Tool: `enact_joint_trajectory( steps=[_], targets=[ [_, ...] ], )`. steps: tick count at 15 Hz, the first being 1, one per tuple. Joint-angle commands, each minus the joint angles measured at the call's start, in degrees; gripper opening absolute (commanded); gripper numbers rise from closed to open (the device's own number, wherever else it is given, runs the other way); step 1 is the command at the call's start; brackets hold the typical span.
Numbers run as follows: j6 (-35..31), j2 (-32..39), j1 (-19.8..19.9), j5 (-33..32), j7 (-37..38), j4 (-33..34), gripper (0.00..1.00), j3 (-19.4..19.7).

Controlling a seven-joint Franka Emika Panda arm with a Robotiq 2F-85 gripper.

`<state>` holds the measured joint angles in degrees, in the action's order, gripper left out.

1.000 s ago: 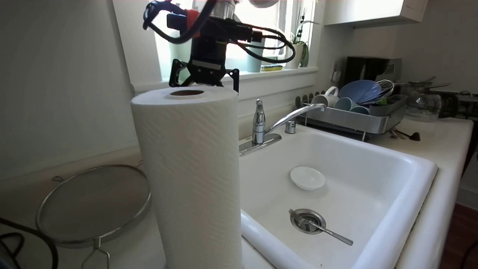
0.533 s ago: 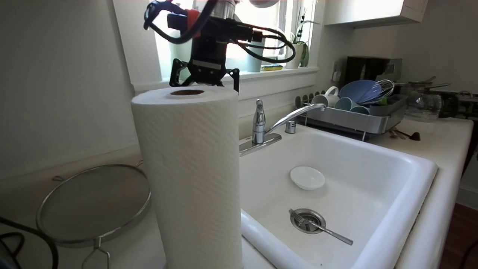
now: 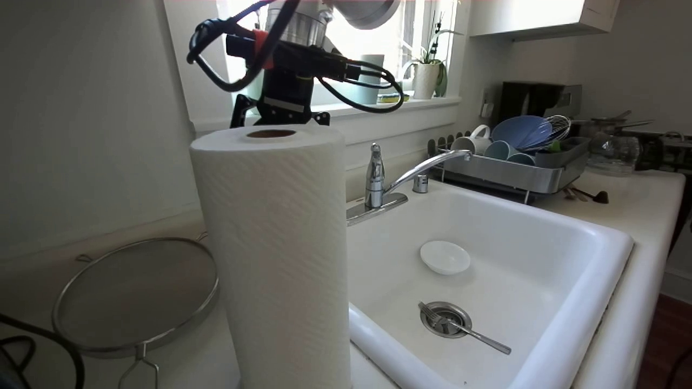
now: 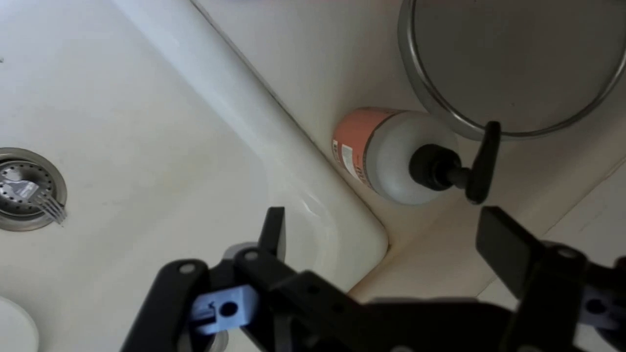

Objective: Turn the faucet to the right then place the orange bottle next to it

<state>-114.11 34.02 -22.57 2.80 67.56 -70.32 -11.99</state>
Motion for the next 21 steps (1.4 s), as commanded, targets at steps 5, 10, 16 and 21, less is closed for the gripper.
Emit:
enact_joint_trajectory(
  steps=[5, 10, 16, 21],
  targets=[
    [0.54, 8.66, -1.95, 2.68, 1.53, 11.72, 1.00, 1.03],
    [1.47, 12.14, -2.77, 4.10, 3.62, 16.25, 1.00, 1.14],
    [4.76, 15.51, -3.90, 4.09, 5.85, 20.83, 0.44, 1.11],
    [9.09, 17.33, -4.96, 3.31, 7.00, 24.05, 0.09, 1.55]
  ],
)
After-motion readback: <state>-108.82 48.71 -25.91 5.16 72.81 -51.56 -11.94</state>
